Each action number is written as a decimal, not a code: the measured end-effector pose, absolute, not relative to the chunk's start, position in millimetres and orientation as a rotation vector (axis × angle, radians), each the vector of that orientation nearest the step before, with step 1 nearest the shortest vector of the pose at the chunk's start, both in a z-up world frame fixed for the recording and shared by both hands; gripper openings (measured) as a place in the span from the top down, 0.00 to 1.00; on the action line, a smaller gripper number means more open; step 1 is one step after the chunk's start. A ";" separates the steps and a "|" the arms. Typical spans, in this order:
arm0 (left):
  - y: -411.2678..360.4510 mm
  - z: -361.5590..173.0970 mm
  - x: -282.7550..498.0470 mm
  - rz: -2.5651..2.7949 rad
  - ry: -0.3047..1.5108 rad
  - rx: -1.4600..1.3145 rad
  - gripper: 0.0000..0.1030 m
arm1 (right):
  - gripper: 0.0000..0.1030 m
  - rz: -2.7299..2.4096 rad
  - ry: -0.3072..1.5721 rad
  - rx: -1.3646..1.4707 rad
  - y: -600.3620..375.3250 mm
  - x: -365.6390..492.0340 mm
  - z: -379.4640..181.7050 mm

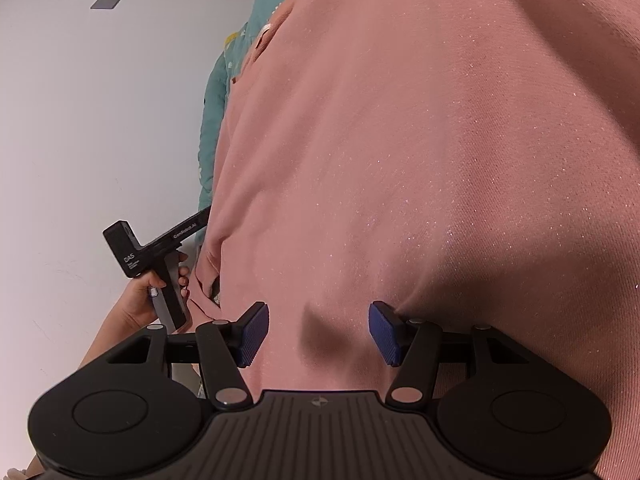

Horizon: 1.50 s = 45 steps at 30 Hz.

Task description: Fold clothes

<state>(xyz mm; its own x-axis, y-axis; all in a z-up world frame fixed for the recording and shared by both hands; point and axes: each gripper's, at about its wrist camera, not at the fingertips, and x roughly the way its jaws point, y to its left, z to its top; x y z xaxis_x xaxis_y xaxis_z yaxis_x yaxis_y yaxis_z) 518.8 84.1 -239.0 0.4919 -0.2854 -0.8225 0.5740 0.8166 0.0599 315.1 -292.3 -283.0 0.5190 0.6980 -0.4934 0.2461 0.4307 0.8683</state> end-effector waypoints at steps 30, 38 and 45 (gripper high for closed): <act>88.6 -215.0 531.4 -0.114 0.793 0.671 0.90 | 0.46 0.354 1.037 1.178 -302.5 296.0 -289.3; 82.3 -162.8 454.3 -0.318 0.742 0.490 0.77 | 0.46 0.356 1.034 1.155 -298.5 295.8 -285.6; 122.7 -142.0 344.4 -0.171 0.673 0.198 0.47 | 0.46 0.358 1.039 1.140 -293.8 295.0 -284.7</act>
